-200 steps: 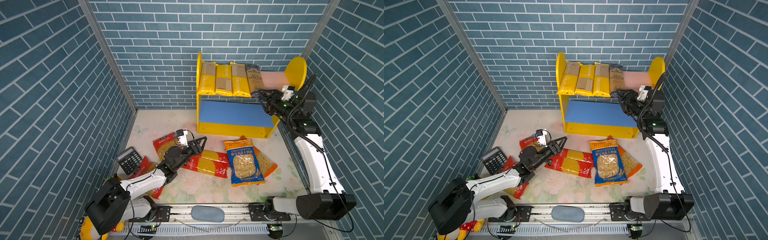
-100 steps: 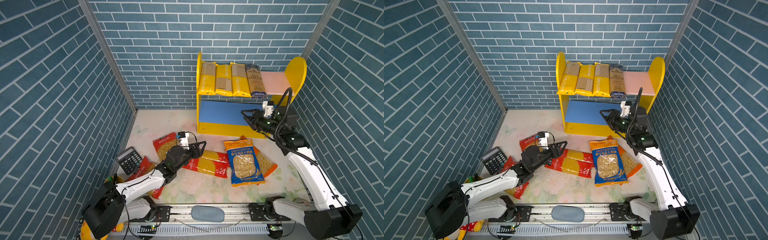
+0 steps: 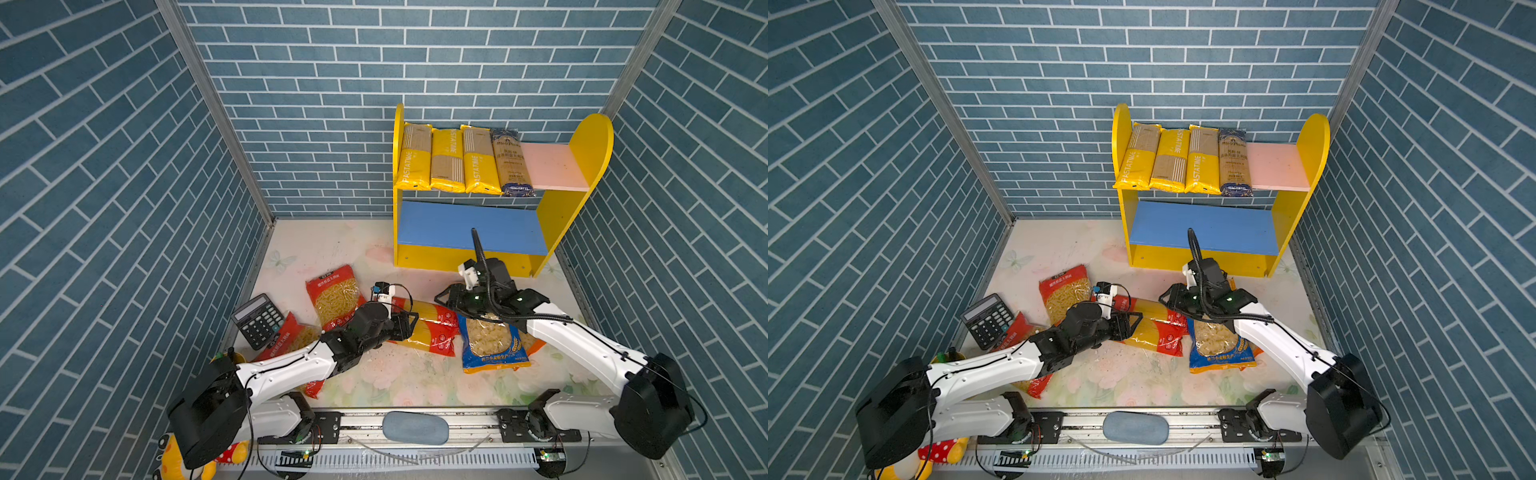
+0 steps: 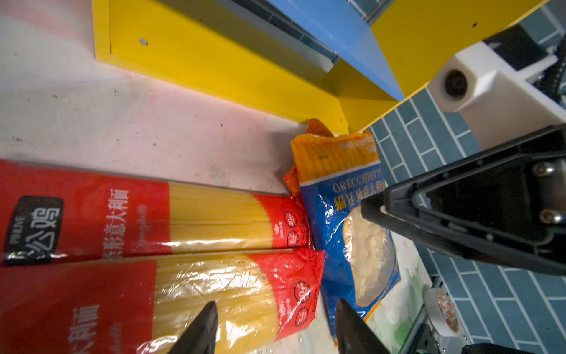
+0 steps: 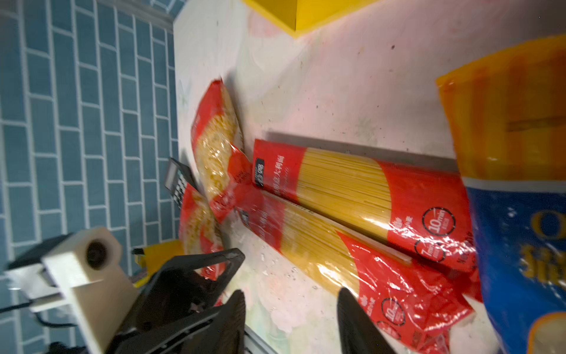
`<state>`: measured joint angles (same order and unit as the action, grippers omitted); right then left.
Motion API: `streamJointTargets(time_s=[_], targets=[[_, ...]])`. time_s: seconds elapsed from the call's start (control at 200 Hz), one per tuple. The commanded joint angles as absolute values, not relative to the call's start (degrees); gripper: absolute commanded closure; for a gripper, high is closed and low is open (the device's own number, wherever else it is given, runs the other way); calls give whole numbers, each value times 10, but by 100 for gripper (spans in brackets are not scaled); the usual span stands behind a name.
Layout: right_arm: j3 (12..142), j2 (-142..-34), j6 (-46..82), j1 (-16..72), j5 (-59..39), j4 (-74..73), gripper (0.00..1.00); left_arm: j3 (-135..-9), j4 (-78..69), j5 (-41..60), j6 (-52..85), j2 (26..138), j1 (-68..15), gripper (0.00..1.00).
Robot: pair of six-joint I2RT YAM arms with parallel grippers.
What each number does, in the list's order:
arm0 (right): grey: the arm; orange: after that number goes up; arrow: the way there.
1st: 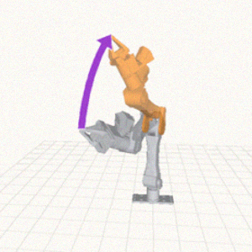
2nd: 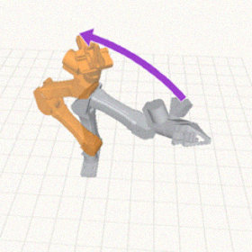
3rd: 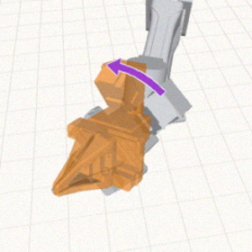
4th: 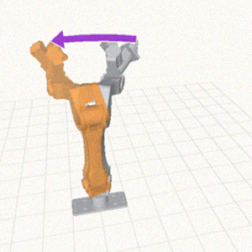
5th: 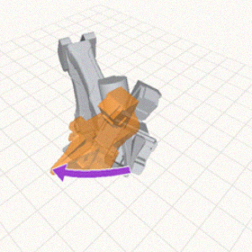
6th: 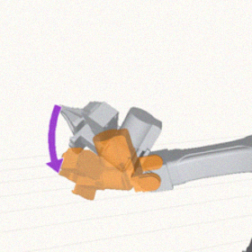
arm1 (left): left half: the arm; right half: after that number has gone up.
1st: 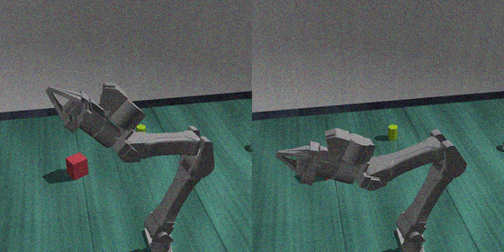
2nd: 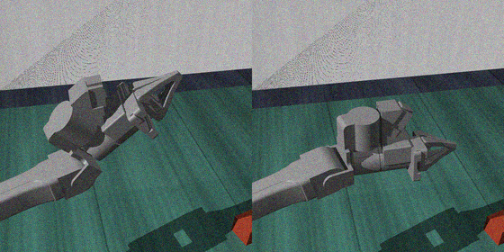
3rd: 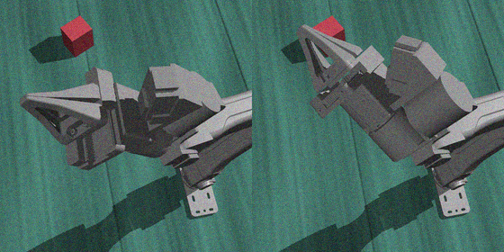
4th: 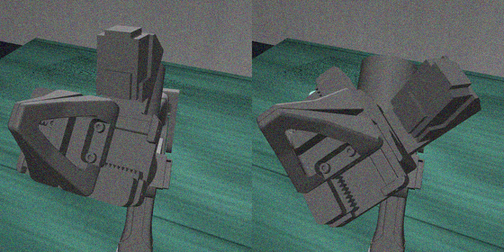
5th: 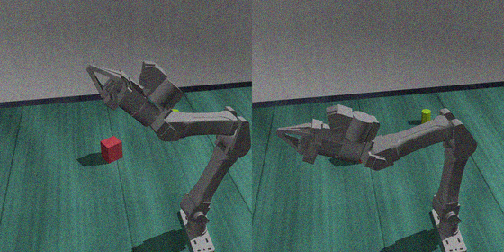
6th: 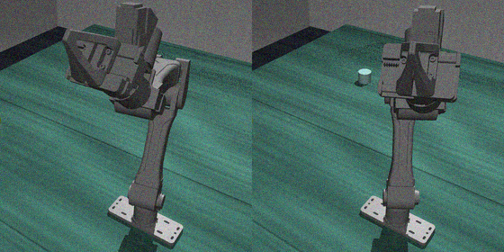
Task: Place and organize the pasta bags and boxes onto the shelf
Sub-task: 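Lower the right gripper from the shelf down to the red spaghetti packs, then grasp the red spaghetti pack with both grippers at its two ends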
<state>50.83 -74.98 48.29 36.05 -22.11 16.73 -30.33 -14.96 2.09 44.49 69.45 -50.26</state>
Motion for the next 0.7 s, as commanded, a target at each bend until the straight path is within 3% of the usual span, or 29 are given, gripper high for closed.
streamJointTargets(time_s=[0.0,0.425,0.695], targets=[[523,-793,383,379,-208,209,39,-292,-83,7,442,681,-510,39],[613,-930,244,406,-154,296,32,-255,-60,8,453,678,-511,42],[636,-990,251,405,-151,288,32,-252,-89,24,457,721,-511,58]])
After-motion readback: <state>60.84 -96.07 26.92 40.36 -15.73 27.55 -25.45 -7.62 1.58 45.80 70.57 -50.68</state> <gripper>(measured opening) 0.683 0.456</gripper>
